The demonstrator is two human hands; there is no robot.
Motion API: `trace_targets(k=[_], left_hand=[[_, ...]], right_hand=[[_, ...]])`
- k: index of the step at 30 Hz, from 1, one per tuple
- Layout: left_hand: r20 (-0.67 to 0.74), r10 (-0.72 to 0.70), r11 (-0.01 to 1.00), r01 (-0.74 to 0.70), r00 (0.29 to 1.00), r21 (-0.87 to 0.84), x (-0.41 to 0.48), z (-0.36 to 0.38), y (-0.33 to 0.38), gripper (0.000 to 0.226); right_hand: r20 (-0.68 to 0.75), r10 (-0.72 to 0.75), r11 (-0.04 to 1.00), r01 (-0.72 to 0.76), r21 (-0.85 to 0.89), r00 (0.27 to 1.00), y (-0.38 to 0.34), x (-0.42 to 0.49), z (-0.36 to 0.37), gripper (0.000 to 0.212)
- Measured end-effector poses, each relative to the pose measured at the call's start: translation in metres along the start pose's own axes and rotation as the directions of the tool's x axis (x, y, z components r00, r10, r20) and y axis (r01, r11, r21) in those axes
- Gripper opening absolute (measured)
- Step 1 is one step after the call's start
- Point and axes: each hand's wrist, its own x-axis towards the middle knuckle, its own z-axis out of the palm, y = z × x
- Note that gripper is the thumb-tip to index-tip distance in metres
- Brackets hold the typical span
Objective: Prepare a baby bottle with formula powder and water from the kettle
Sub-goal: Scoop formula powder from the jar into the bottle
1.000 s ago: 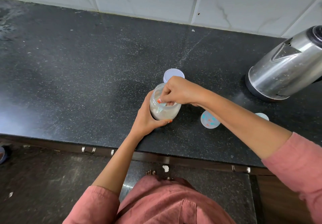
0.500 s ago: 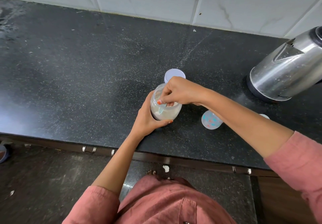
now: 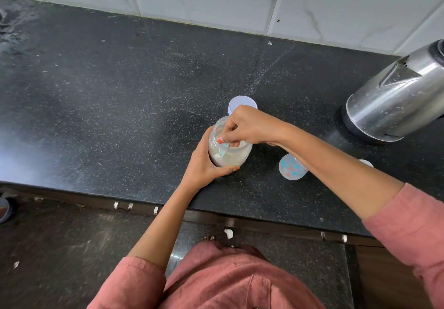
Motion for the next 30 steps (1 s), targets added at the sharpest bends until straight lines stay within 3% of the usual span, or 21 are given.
trace_targets(k=[7,14,21,30], left_hand=[[-0.001,0.003,1.000,-0.003,1.000,0.009,0.000,0.001,0.000,0.090],[-0.003,0.036,0.999,-0.036,0.999,0.026,0.000,0.001,0.002,0.087],[-0.004,0.030,0.998,-0.029,1.000,0.060,0.001,0.002,-0.003,0.093],[-0.006,0.019,0.998,-0.019,1.000,0.053,0.001,0.003,-0.003,0.093]], right_hand=[[-0.139,0.069,0.992,-0.053,0.114,0.988,0.009,-0.011,-0.005,0.017],[-0.329,0.204,0.941,-0.092,0.324,0.922,0.032,-0.036,-0.005,0.009],[-0.381,0.321,0.809,-0.042,0.586,0.867,0.044,-0.049,-0.001,0.004],[-0.388,0.358,0.770,-0.033,0.638,0.849,0.046,-0.050,0.011,0.009]])
